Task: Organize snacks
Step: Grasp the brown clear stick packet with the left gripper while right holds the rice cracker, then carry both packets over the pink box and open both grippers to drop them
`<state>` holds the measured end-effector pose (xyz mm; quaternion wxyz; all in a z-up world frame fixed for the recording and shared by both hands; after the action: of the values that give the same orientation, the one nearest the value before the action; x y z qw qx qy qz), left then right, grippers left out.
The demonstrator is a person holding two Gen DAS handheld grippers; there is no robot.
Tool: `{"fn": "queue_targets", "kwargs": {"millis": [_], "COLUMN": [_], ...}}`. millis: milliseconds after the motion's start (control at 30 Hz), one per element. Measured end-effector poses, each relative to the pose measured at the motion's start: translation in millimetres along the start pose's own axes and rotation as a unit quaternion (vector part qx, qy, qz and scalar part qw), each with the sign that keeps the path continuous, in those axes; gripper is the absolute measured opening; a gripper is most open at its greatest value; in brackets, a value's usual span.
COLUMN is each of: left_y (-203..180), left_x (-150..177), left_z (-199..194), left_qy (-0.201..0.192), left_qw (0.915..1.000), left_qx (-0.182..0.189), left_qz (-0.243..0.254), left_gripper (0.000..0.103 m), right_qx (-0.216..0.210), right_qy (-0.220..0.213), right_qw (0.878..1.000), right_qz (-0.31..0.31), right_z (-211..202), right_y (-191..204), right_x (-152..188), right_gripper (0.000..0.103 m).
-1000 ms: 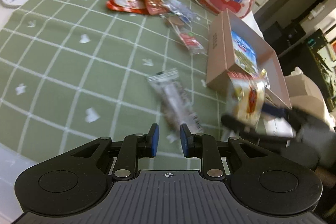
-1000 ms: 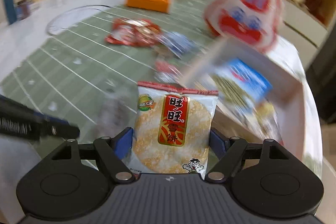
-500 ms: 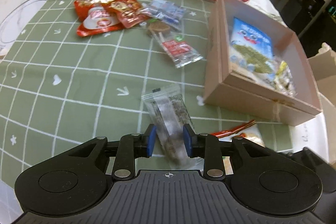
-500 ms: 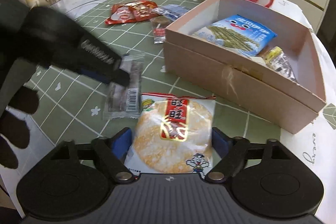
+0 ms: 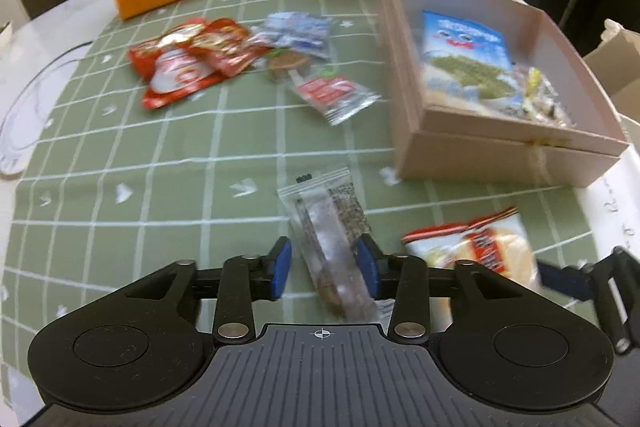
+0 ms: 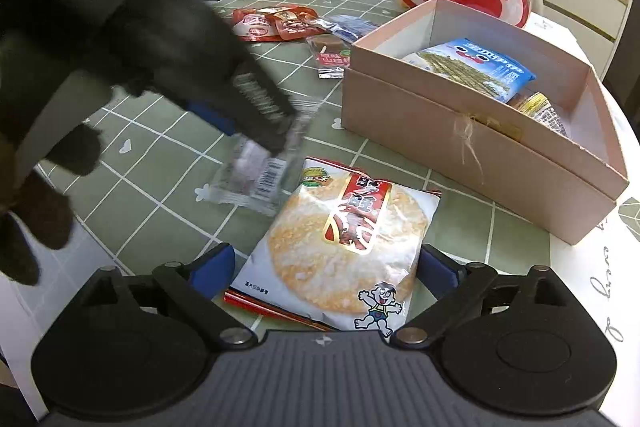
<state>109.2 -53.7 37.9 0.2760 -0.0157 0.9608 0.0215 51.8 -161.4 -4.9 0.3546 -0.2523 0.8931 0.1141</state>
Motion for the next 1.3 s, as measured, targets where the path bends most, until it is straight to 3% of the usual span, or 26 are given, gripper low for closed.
{"fn": "queue_targets", "kwargs": {"millis": [233, 400, 500, 700, 800, 1000, 1133, 1300], "left_y": [5, -8, -4, 19, 26, 35, 29, 28], "left_x": [-5, -6, -2, 33, 54, 83, 89, 93], "left_z": [8, 11, 9, -16, -31, -51, -56, -57], "left_qy": [0.021, 0.018, 0.014, 0.022, 0.029, 0.025, 0.023, 0.011], "left_qw": [0.9969, 0.9989, 0.9989, 0.9988, 0.9987, 0.9986, 0.9975, 0.9964], "left_qx": [0.051, 0.036, 0.042, 0.043, 0.040, 0.045, 0.049, 0.052], "left_qz": [-0.057, -0.025, -0.015, -0.011, -0.005, 0.010, 0.045, 0.066], "left_gripper": [0.048, 0.050, 0.046, 0.044, 0.044, 0.044, 0.048, 0.048], "right_qx": [0.008, 0.006, 0.010, 0.014, 0.006, 0.014, 0.044, 0.045], "right_qy": [-0.013, -0.024, -0.032, -0.030, -0.005, 0.003, 0.012, 0.011], "right_qw": [1.000, 1.000, 0.999, 0.999, 1.000, 0.996, 0.997, 0.997], "right_qz": [0.006, 0.004, 0.011, 0.013, 0.021, 0.083, 0.063, 0.065], "right_z": [2, 0, -1, -1, 1, 1, -1, -21], "right_y": [4, 4, 4, 6, 3, -7, 2, 12], "right_x": [2, 6, 9, 8, 0, -10, -13, -9], "right_gripper": [0.103, 0.103, 0.103, 0.103, 0.103, 0.097, 0.078, 0.078]}}
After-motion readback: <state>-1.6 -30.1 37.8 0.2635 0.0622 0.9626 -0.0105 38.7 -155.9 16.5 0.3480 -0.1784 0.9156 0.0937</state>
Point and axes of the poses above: each gripper's, at about its wrist camera, not at the fingertips, and z roughly the way its jaws point, y to its left, x to its underside, the point moved 1 cm from there along z, roughly the way its jaws point, and after that the axes turned 4 degrees about -y, right-handed, at the moved point
